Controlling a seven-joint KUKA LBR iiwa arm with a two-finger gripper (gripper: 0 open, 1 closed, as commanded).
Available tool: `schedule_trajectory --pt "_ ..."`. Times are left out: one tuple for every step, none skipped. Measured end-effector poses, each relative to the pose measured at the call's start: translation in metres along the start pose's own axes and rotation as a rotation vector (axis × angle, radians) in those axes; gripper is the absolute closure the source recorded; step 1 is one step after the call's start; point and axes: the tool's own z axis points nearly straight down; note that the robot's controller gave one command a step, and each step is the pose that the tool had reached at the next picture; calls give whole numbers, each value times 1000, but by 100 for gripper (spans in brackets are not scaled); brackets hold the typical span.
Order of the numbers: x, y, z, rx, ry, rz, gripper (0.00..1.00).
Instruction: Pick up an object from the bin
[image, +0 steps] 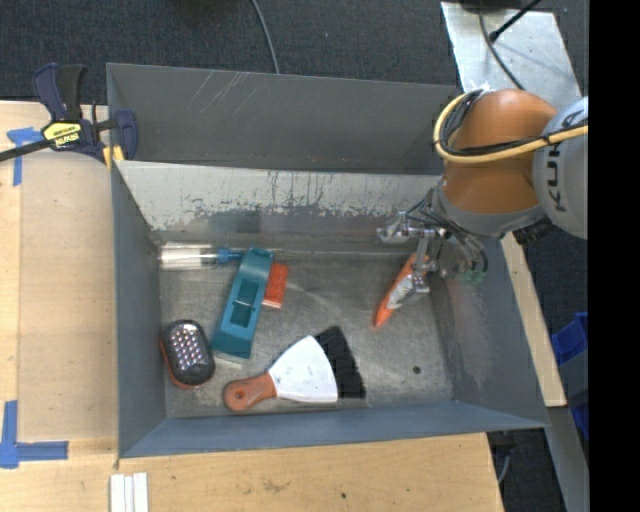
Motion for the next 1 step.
schedule_trajectory --pt "0 0 0 0 0 0 0"
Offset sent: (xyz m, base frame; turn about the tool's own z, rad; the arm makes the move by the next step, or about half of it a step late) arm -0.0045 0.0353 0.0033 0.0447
